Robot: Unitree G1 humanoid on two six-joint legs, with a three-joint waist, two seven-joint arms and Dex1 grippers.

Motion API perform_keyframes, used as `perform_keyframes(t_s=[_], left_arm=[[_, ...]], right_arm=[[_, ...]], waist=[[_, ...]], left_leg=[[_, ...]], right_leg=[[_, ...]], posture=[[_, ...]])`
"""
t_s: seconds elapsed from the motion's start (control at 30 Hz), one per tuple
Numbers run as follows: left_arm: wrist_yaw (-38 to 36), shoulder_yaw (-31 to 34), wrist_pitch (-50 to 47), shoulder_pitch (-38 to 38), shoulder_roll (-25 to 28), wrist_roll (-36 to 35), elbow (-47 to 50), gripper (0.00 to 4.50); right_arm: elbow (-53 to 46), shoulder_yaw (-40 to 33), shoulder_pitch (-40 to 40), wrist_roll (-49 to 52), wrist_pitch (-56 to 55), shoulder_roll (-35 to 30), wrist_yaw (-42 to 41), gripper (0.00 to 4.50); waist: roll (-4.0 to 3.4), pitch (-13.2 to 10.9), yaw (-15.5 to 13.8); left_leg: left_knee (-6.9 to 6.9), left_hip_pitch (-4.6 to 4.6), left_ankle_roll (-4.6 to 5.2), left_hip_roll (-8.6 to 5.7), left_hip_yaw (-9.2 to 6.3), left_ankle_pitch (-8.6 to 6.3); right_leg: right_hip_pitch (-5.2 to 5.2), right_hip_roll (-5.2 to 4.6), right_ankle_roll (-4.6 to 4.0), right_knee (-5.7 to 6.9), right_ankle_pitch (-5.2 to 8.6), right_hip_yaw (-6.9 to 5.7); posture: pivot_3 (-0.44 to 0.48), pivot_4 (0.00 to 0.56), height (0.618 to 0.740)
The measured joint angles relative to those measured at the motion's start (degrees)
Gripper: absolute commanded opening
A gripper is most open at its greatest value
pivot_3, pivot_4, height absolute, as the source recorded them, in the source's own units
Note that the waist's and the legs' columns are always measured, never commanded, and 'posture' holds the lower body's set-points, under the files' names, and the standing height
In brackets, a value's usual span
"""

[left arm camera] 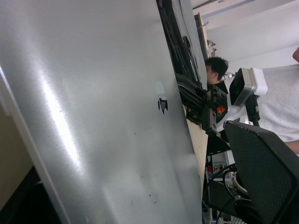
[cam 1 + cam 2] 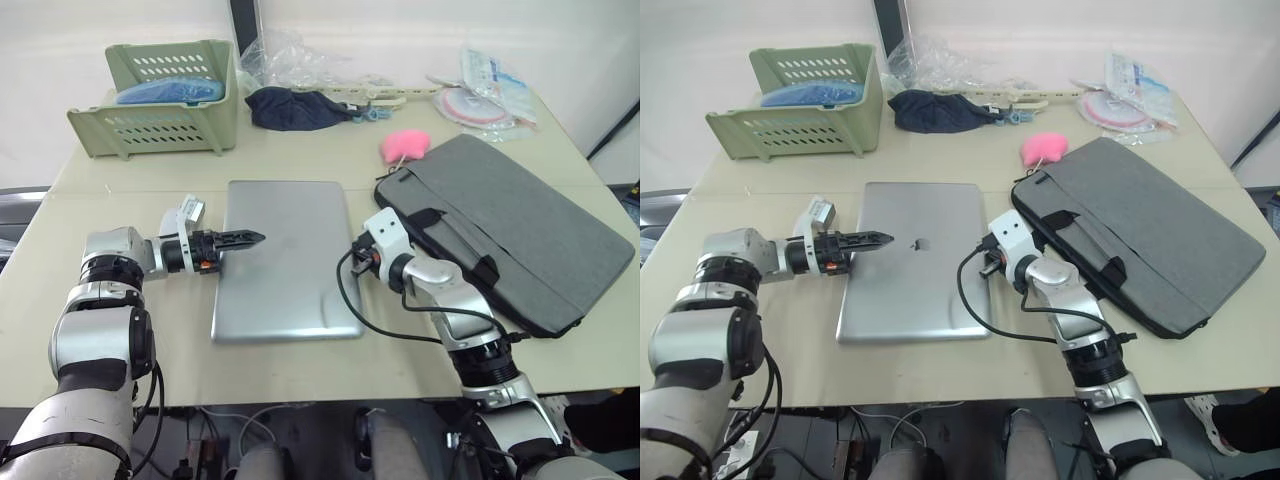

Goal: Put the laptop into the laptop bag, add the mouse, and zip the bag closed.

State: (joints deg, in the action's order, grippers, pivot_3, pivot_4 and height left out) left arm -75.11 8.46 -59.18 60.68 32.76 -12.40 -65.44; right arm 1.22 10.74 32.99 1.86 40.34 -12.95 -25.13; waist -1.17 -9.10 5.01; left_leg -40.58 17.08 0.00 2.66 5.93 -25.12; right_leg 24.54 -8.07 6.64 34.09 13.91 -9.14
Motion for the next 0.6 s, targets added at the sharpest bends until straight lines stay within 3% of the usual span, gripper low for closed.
perform_keyframes(t_s=[0.33, 0.47, 0.6], left_arm=[[-0.83, -0.12, 1.89, -1.64, 0.09, -0.81, 1.77, 4.50], [-0.53, 0.12, 2.24, -2.44, 0.63, -1.09, 1.74, 3.23], [-0.84, -0.53, 2.08, -3.00, 0.82, -1.07, 2.11, 1.17]], right_arm=[[-0.15, -0.02, -0.28, -0.09, -0.29, -0.09, -0.02, 0.07], [-1.14, 0.05, -0.93, -0.07, -0.30, -0.16, -0.40, 0.00], [-1.70, 0.01, -1.33, -0.06, -0.29, -0.44, -0.78, 0.00]], waist=[[0.00, 0.00, -0.05], [0.01, 0.00, -0.03], [0.02, -0.01, 0.00]], left_leg=[[0.01, 0.00, 0.00, 0.00, 0.00, 0.00], [0.04, 0.02, 0.00, 0.00, -0.01, 0.00], [0.13, 0.02, 0.00, 0.00, -0.01, 0.00]], right_leg=[[0.00, 0.00, 0.00, 0.00, 0.00, 0.01], [0.04, 0.00, 0.00, -0.03, 0.00, 0.00], [0.07, 0.02, 0.00, -0.04, 0.00, -0.02]], posture=[[0.000, 0.150, 0.740], [0.000, 0.150, 0.740], [0.000, 0.150, 0.740]])
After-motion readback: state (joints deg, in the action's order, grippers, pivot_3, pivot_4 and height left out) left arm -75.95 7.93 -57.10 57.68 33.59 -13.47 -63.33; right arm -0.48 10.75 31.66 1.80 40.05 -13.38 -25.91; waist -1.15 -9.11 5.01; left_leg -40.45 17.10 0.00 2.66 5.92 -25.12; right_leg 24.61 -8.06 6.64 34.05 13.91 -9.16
